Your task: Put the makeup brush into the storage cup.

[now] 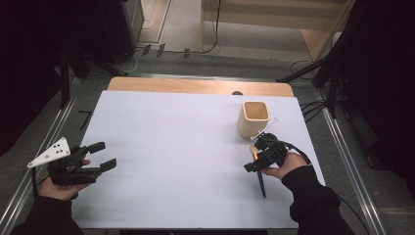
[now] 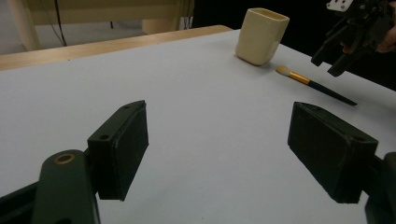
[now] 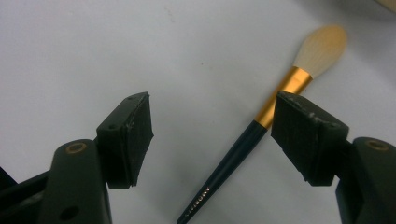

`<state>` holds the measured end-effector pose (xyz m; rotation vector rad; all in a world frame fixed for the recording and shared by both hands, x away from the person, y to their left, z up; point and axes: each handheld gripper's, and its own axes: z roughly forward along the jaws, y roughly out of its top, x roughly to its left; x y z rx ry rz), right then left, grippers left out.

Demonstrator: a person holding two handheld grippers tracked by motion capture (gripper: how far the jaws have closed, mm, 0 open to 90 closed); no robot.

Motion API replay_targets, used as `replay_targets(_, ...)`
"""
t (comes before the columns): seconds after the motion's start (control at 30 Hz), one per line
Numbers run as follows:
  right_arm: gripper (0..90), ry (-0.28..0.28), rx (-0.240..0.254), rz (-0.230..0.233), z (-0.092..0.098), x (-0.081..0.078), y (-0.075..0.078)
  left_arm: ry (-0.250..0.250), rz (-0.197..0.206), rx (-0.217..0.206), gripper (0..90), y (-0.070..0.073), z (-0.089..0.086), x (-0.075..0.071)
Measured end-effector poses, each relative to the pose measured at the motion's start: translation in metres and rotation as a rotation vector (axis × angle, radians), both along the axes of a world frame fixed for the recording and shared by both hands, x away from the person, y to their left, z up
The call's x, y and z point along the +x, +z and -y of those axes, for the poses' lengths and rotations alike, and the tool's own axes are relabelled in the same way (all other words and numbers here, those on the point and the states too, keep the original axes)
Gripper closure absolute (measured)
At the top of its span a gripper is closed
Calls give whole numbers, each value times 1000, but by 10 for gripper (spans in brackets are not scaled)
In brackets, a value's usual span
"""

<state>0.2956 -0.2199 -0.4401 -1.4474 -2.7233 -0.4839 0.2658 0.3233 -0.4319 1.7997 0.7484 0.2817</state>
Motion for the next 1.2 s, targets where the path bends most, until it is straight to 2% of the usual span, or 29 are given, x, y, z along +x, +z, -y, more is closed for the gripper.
replay_targets(0.23,316,-66,-6,-37,-1,3,-2,0,3,2,212,0,0,0)
replay_targets(0.3,319,-85,-11,-34,-1,4,-4,2,3,-1,212,0,0,0)
replay_targets(0.43,319,-130,-20,-56,-1,4,-12,0,3,-5,212,0,-1,0)
replay_targets(0.53,319,-188,-52,-55,-1,4,-16,-2,2,0,212,0,0,0)
replay_targets(0.57,319,-211,-68,-68,-1,5,-19,-3,2,-2,212,0,0,0)
replay_targets(0.77,320,-255,-90,-64,1,8,-24,-3,3,-7,212,0,-1,0)
replay_targets(0.83,322,-291,-87,-73,1,9,-25,-4,3,-7,212,0,0,0)
replay_targets(1.03,335,-340,-82,-82,5,12,-31,-5,6,-9,212,0,0,0)
replay_targets(1.2,353,-377,-106,-93,4,11,-31,-6,6,-8,212,0,0,0)
